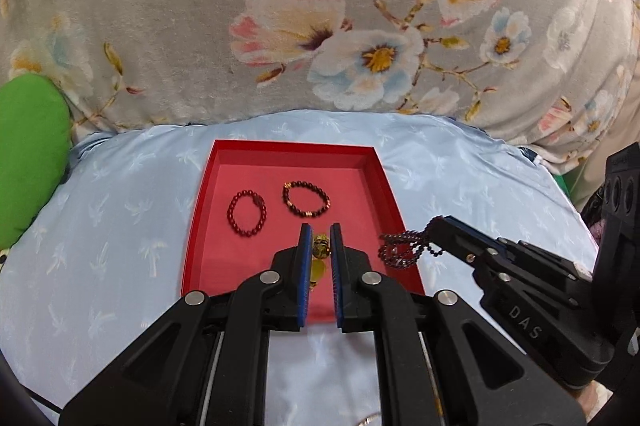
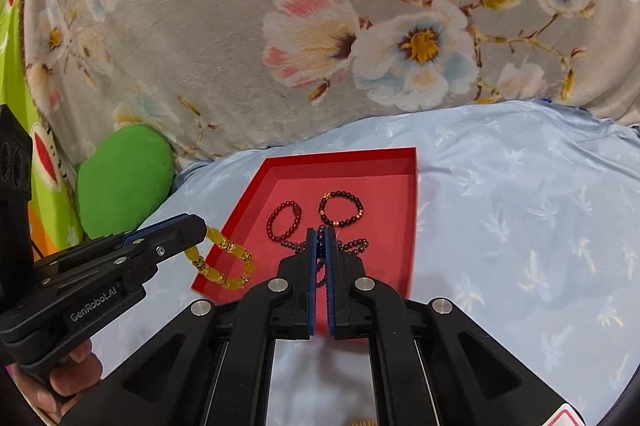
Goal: Organize jewelry
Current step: 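Carry both bracelets to the red box and lower them inside, then open both tools to release the bracelets in the box, then move both open tools back toward the gold bangles and hoop earrings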
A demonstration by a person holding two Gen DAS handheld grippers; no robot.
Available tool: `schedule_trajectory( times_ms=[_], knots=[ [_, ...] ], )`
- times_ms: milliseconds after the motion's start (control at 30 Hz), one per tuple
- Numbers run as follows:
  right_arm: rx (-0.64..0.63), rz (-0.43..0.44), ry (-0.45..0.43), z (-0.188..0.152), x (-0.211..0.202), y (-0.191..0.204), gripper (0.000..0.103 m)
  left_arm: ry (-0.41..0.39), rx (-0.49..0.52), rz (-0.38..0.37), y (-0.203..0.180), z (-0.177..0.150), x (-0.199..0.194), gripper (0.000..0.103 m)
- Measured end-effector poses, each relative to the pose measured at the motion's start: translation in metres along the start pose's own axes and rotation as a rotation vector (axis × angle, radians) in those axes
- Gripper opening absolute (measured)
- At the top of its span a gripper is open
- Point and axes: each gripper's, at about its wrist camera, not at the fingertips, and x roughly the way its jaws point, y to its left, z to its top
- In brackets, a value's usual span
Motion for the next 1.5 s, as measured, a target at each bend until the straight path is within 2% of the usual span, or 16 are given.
schedule_trajectory(
  times_ms=[333, 500, 633, 700, 733, 800, 833, 867, 1200, 1500],
  knots=[
    [0.024, -0.011, 0.088, 0.007, 0.08, -0.013, 0.004, 0.048, -0.011, 0.038, 0.021, 0.007, 0.066, 0.009],
    [0.028, -0.033, 0.121, 0.009, 0.107, -0.019, 0.005, 0.073, -0.017, 0.067, 0.032, 0.003, 0.09, 0.009],
    [0.041, -0.054, 0.119, 0.009, 0.115, -0.024, 0.01, 0.068, -0.025, 0.113, 0.038, 0.0, 0.1, 0.009],
    [0.048, -0.063, 0.108, 0.009, 0.113, -0.025, 0.027, 0.064, -0.028, 0.122, 0.04, 0.0, 0.102, 0.009],
    [0.051, -0.067, 0.096, 0.009, 0.111, -0.026, 0.031, 0.061, -0.023, 0.138, 0.04, -0.001, 0.102, 0.011],
    [0.049, -0.07, 0.079, 0.008, 0.106, -0.025, 0.038, 0.053, -0.014, 0.156, 0.039, -0.002, 0.101, 0.027],
    [0.046, -0.072, 0.075, 0.008, 0.104, -0.025, 0.039, 0.04, -0.014, 0.176, 0.039, -0.002, 0.098, 0.043],
    [0.041, -0.073, 0.069, 0.008, 0.1, -0.024, 0.04, 0.02, -0.012, 0.196, 0.039, -0.003, 0.094, 0.048],
    [0.031, -0.056, 0.056, -0.004, 0.062, -0.008, 0.045, 0.009, 0.006, 0.184, 0.027, -0.017, 0.062, 0.05],
    [0.009, -0.067, 0.038, -0.044, 0.002, 0.013, 0.046, 0.015, -0.013, 0.17, 0.016, -0.063, 0.01, 0.05]
  ],
)
